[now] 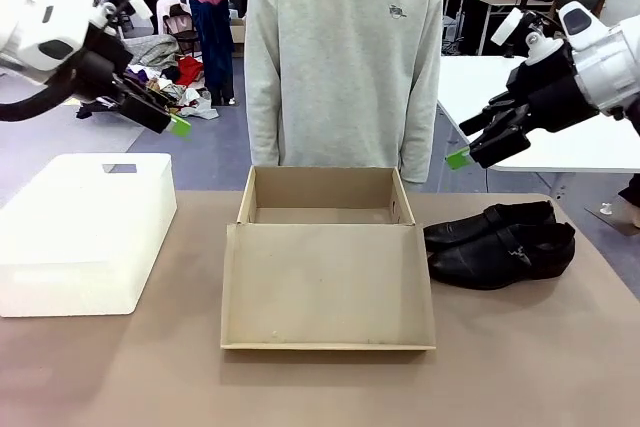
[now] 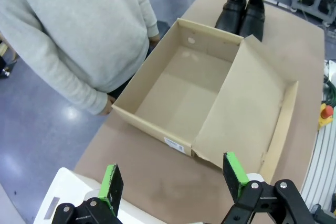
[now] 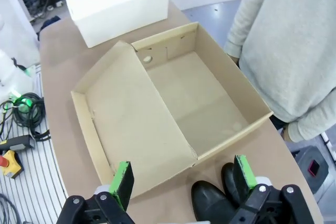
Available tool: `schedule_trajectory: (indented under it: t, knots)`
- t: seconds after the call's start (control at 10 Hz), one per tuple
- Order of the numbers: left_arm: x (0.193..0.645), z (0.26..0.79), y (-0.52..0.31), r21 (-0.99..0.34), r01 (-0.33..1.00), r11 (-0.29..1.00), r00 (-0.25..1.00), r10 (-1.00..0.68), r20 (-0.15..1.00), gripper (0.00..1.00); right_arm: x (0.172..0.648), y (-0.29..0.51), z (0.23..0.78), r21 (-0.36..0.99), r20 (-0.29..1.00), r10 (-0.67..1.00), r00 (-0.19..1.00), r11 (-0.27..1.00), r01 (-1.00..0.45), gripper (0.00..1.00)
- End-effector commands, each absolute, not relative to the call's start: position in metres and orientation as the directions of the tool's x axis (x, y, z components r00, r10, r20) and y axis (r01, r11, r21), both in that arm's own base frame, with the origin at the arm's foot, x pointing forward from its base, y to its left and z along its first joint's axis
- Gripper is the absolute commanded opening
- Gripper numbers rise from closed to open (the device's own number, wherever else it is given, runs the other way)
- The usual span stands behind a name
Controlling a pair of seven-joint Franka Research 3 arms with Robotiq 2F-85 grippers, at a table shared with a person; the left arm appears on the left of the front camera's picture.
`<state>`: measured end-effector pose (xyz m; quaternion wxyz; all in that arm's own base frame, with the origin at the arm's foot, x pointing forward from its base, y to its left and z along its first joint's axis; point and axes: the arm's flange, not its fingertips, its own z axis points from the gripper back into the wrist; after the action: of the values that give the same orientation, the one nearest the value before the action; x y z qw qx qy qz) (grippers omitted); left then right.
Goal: Pack the shoes into the box.
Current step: Place one shoe of the Shoes into the Shoes Box.
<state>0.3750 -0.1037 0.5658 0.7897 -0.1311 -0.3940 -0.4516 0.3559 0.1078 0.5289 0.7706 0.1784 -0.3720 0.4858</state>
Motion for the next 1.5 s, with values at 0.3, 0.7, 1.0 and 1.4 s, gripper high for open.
schedule_trajectory:
  t: [0.3, 0.7, 1.0, 1.4]
  knots:
    - [0.369, 0.568, -0.089, 0.122, 0.838, 0.532, 0.242, -0.562, 0.791, 1.0, 0.362, 0.103, 0.534, -0.068, 0.795, 0.579, 0.178, 0.377, -0.924, 1.0]
    - [0.369, 0.572, -0.092, 0.118, 0.827, 0.55, 0.263, -0.563, 0.783, 1.0, 0.361, 0.105, 0.533, -0.052, 0.779, 0.583, 0.232, 0.428, -0.902, 1.0]
    - [0.369, 0.572, -0.092, 0.118, 0.827, 0.55, 0.263, -0.563, 0.783, 1.0, 0.357, 0.104, 0.534, -0.048, 0.788, 0.578, 0.215, 0.405, -0.913, 1.0]
    - [0.369, 0.572, -0.092, 0.118, 0.827, 0.55, 0.263, -0.563, 0.783, 1.0, 0.353, 0.105, 0.535, -0.041, 0.778, 0.58, 0.239, 0.428, -0.903, 1.0]
